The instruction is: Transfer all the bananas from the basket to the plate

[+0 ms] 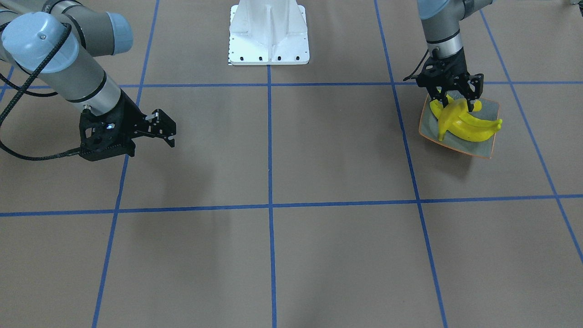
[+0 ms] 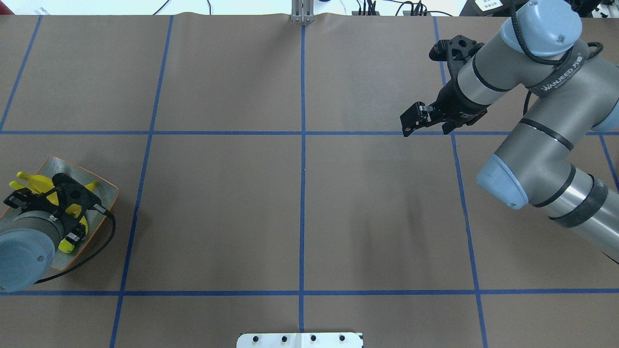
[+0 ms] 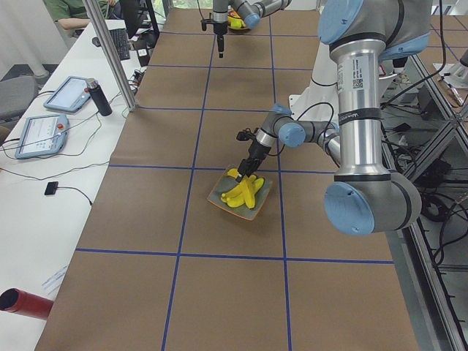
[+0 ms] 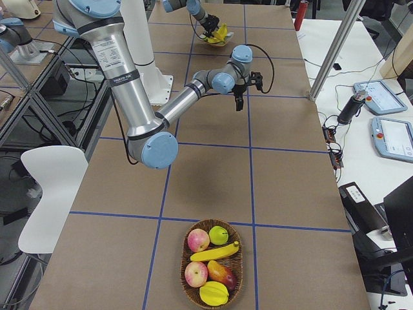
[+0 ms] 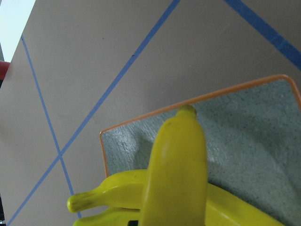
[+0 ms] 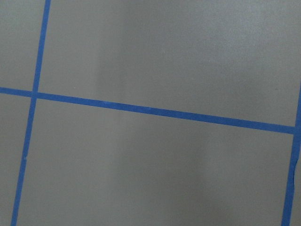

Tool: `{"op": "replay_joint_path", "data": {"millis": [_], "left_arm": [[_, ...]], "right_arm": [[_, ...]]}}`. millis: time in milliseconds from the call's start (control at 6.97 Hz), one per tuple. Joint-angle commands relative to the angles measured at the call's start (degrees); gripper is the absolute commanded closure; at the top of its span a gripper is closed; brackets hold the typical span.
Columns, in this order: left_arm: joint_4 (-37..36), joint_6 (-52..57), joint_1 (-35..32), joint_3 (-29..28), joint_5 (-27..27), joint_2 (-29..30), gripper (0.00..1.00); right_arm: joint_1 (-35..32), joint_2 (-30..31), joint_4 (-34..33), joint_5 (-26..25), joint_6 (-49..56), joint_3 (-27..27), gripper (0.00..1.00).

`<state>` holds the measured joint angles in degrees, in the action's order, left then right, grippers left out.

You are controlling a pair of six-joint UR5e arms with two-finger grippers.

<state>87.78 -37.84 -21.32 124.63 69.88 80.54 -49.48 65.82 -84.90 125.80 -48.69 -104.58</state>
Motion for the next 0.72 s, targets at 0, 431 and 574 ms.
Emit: {"op": "replay_joint_path", "data": {"millis": [0,431,574], "left_arm": [[0.02,-0.92,0.40,0.00,-0.01,0.05,0.00],[-0.24,-0.22,0.14,2.53,0.95,1.28,0.00],[-0.50,-0.04,-0.47,4.20,4.18,1.37,0.00]], "right_arm": [[0.00,0.01,0.00,-0.02,0.00,-0.01,0.01],[0.00,0.27,0.00,0.06,0.27,-0.01,0.01],[-0.09,0.27,0.00,0.15,0.35,-0.01,0.01]]}}
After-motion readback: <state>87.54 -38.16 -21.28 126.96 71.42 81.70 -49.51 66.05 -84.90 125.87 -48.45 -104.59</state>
